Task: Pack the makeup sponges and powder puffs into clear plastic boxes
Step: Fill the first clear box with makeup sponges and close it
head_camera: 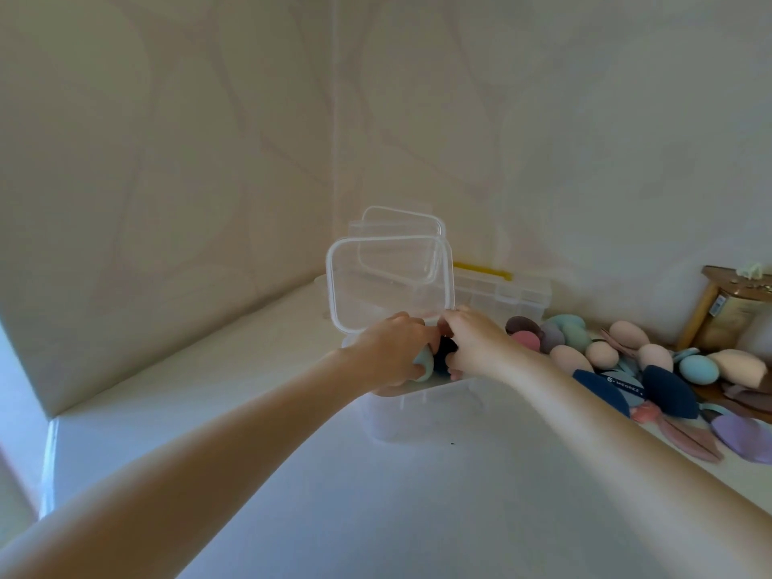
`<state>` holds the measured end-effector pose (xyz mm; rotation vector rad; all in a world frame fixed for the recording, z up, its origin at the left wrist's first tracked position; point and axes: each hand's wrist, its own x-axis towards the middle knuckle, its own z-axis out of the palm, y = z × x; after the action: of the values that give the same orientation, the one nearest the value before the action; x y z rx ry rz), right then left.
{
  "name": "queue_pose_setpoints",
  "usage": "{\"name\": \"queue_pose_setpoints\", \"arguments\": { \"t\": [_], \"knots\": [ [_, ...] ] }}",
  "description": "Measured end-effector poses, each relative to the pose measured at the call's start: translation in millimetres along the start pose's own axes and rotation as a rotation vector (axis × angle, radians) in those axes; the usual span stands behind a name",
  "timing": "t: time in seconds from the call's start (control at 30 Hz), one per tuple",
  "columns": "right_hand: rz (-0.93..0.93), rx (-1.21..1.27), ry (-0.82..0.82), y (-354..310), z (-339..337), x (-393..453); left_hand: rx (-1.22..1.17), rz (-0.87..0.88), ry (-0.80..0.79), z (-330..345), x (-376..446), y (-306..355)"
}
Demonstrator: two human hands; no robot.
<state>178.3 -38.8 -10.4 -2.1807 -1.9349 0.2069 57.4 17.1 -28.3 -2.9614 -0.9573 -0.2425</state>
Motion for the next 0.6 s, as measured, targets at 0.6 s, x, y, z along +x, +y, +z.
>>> {"name": "queue_pose_setpoints", "arguments": {
  "t": [0.6],
  "knots": [
    [0.206,-0.031,0.069,1,4,-14,0.097,0.165,0.148,0,8,13]
  ]
}}
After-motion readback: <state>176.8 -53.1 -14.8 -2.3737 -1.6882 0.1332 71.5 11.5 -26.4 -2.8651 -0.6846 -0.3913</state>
